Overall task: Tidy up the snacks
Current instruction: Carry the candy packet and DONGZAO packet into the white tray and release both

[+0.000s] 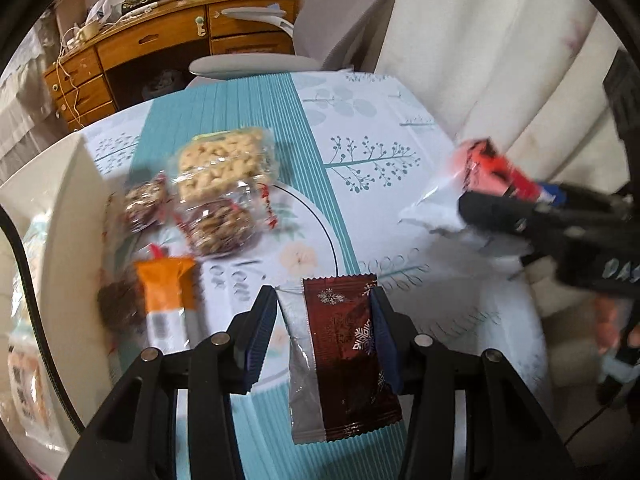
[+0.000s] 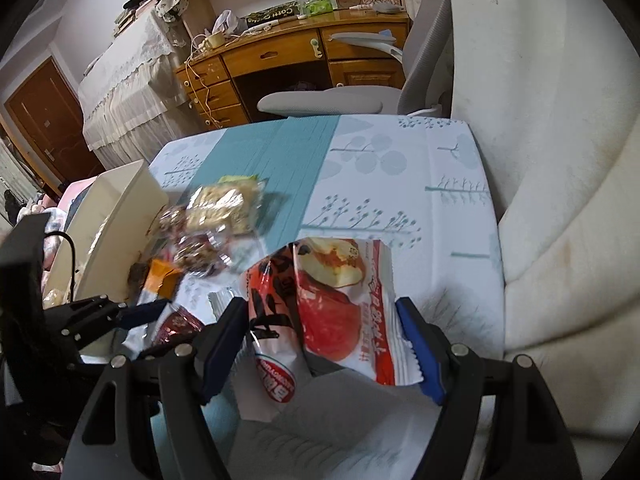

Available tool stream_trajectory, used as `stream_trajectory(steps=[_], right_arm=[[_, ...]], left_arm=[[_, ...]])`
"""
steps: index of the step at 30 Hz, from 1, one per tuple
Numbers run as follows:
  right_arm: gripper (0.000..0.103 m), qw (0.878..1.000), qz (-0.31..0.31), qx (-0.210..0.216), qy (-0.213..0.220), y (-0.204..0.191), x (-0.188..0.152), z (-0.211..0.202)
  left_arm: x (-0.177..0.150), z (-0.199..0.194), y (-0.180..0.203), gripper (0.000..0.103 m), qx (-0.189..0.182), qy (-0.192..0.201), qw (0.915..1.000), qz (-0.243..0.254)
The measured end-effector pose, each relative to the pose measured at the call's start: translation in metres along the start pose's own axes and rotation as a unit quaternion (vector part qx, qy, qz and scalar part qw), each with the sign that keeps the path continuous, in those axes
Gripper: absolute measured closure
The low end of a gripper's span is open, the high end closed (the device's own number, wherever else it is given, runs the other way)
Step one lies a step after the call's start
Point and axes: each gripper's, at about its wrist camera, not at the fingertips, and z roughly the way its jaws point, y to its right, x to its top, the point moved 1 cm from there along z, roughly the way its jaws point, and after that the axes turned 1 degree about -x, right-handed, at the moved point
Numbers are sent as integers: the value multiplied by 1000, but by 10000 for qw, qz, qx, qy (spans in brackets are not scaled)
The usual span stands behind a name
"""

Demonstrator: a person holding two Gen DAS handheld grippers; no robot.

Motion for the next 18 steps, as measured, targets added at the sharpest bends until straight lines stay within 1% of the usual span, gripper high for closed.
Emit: stream_trajectory(steps=[3, 10, 14, 18], right_arm=[[27, 9998, 138, -126, -3, -20, -10, -11], [27, 9994, 284, -168, -55, -76, -37, -34], [27, 9994, 304, -158, -25, -107, -47, -46], [27, 9994, 290, -212, 30, -141, -55, -57]], left_arm=[[-7, -23, -7, 58, -90, 37, 9999, -59], [-32, -81, -26, 58, -324, 142, 9993, -115], [-43, -110, -42, 58, -488, 248, 9985, -32], [-52, -134, -59, 58, -534, 276, 9982, 33]])
